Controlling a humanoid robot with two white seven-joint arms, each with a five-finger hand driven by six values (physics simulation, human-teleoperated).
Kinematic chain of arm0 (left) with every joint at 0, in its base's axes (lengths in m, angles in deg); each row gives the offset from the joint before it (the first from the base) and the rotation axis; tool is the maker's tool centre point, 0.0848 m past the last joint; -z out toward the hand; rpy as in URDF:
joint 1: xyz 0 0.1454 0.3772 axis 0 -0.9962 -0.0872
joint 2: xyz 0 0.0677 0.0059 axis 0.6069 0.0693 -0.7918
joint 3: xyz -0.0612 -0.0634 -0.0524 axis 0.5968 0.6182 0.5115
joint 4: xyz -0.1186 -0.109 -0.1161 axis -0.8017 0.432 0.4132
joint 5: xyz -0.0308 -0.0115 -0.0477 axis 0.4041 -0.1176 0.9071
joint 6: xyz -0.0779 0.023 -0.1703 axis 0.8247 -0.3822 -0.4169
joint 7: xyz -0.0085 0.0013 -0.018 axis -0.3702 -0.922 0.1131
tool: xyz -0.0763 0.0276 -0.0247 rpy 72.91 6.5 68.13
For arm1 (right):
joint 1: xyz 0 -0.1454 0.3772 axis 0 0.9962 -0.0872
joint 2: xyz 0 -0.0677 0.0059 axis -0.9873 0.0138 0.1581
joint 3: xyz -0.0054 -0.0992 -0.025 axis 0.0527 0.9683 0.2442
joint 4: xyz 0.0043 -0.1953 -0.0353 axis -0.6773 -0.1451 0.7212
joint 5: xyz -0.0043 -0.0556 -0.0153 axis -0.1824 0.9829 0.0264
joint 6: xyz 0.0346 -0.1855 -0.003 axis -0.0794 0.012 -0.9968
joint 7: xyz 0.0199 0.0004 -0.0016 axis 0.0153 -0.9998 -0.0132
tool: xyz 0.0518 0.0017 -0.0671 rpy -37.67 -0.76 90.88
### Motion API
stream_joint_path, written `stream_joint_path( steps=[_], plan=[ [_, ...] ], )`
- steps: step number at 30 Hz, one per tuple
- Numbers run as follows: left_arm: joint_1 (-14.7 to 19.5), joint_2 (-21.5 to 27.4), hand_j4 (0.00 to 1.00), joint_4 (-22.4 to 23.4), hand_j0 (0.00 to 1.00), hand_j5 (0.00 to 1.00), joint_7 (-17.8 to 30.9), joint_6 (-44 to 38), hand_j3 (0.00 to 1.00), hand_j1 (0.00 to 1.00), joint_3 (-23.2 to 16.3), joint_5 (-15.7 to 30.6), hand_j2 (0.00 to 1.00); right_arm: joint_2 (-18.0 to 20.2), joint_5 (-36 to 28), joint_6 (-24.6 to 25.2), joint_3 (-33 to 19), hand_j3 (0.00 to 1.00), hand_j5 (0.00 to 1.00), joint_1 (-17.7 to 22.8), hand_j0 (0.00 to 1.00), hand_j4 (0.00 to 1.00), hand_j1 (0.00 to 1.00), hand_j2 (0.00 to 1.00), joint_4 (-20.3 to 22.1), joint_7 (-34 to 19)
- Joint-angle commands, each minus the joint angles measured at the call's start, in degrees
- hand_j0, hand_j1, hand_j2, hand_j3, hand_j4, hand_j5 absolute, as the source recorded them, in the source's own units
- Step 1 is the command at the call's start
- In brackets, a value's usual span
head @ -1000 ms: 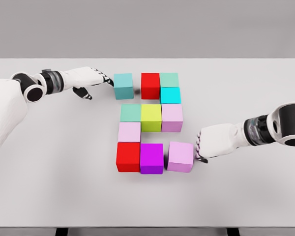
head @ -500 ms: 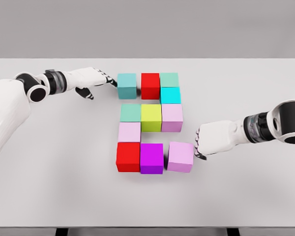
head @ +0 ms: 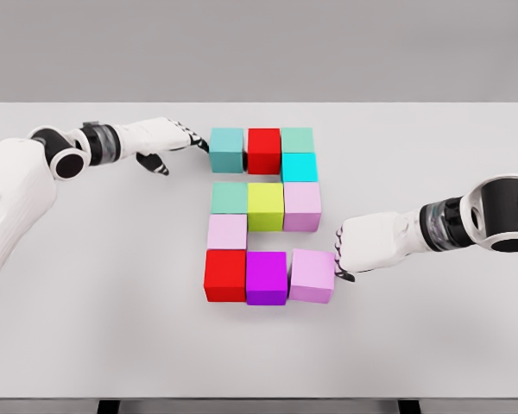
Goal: Assemble the squares on the desktop into the number 2
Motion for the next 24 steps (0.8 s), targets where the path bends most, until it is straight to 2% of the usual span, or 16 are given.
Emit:
stream_joint_path(
  steps=[1, 24],
  plan=[
    [0.0, 0.05, 0.84, -0.04, 0.84, 0.84, 0.05, -0.09, 0.84, 0.84, 0.11, 0.47, 0.84, 0.0, -0.16, 0.11, -0.05, 0.46, 0.46, 0.0, 0.46, 0.46, 0.46, 0.46, 0.0, 0.01],
    [-0.09, -0.21, 0.84, -1.09, 0.84, 0.84, 0.05, -0.09, 0.84, 0.84, 0.11, 0.47, 0.84, -0.96, 0.2, 0.11, -1.37, 0.46, 0.46, 0.0, 0.46, 0.46, 0.46, 0.46, -0.09, 0.01]
  ],
)
